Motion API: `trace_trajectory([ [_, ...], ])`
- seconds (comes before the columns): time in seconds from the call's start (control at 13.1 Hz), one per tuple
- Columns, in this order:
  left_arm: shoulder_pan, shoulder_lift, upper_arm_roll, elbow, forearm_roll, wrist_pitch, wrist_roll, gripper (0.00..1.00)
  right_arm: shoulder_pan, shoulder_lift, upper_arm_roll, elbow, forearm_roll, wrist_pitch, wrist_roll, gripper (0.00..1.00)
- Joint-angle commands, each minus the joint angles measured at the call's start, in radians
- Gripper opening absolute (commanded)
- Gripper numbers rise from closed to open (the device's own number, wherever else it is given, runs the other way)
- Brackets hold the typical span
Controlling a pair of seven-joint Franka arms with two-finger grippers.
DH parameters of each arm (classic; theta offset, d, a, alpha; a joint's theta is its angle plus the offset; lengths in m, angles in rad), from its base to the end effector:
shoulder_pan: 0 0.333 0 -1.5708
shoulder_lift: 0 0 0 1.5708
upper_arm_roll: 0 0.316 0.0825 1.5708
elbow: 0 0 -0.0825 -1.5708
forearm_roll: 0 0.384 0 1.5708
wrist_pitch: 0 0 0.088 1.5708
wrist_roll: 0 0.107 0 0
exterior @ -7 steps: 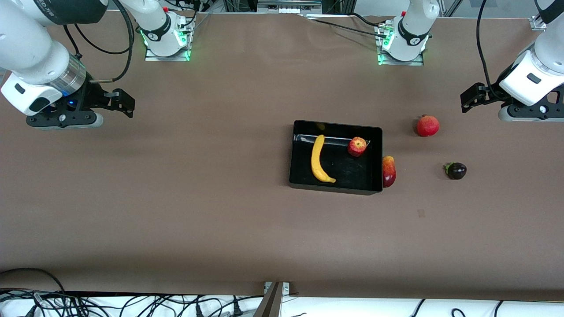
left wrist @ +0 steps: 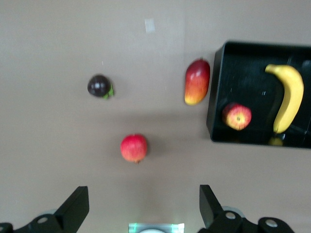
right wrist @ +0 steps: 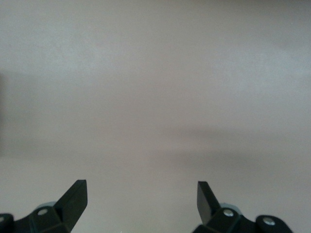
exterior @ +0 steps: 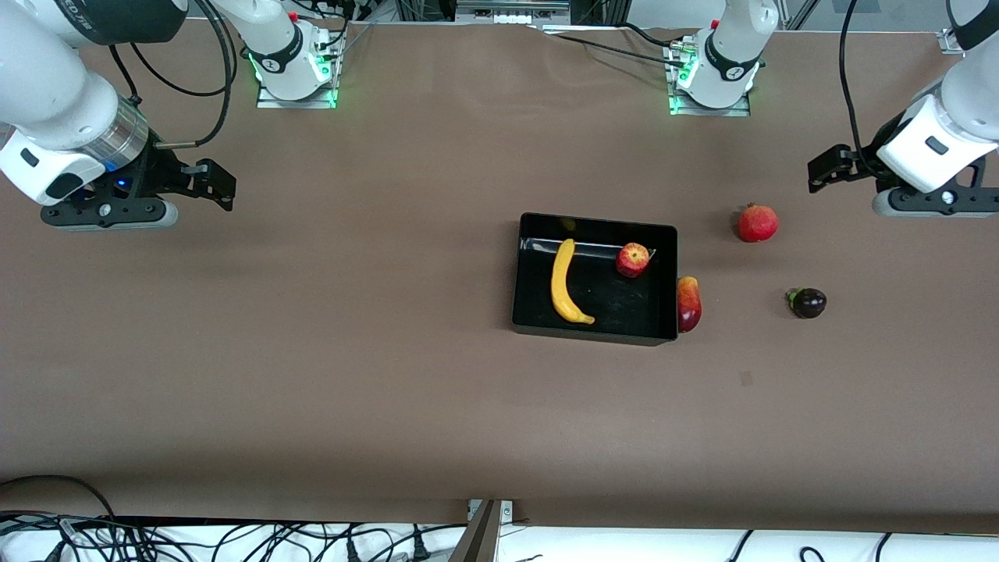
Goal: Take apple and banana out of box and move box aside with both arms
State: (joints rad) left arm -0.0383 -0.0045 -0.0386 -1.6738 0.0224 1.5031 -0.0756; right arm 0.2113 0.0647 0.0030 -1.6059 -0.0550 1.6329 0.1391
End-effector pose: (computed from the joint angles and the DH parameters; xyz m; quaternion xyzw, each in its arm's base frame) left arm 0.5390 -0.0390 0.5736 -0.9965 0.0008 0.0819 0.0176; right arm 0.5650 0.1172 0.5767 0.9987 0.0398 -0.0137 0.0302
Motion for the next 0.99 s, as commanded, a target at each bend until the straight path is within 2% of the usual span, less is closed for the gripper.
trace_trajectory([
  [0.0,-0.017,0.063,-0.001,0.061,-0.022,-0.049,-0.001,1.0,-0.004,-0.002,0.002,0.014,-0.002,-0.004,-0.001,1.0],
  [0.15,-0.038,0.075,-0.032,0.063,-0.022,-0.084,-0.016,1.0,-0.004,-0.002,0.002,0.014,-0.002,-0.004,-0.001,1.0],
  [0.3,-0.067,0.164,-0.093,0.065,-0.021,-0.055,-0.099,1.0,-0.004,-0.002,0.002,0.014,-0.002,-0.004,-0.001,1.0],
  [0.53,-0.106,0.274,-0.165,0.063,-0.021,0.132,-0.349,1.0,-0.004,-0.002,0.002,0.014,-0.002,-0.004,0.001,1.0],
  [0.68,-0.165,0.336,-0.168,0.051,-0.01,0.239,-0.462,1.0,-0.004,-0.002,0.002,0.014,-0.002,-0.004,-0.001,1.0],
  [0.91,-0.193,0.392,-0.167,0.051,0.011,0.276,-0.5,1.0,-0.004,-0.002,0.002,0.014,-0.002,-0.004,-0.001,1.0],
])
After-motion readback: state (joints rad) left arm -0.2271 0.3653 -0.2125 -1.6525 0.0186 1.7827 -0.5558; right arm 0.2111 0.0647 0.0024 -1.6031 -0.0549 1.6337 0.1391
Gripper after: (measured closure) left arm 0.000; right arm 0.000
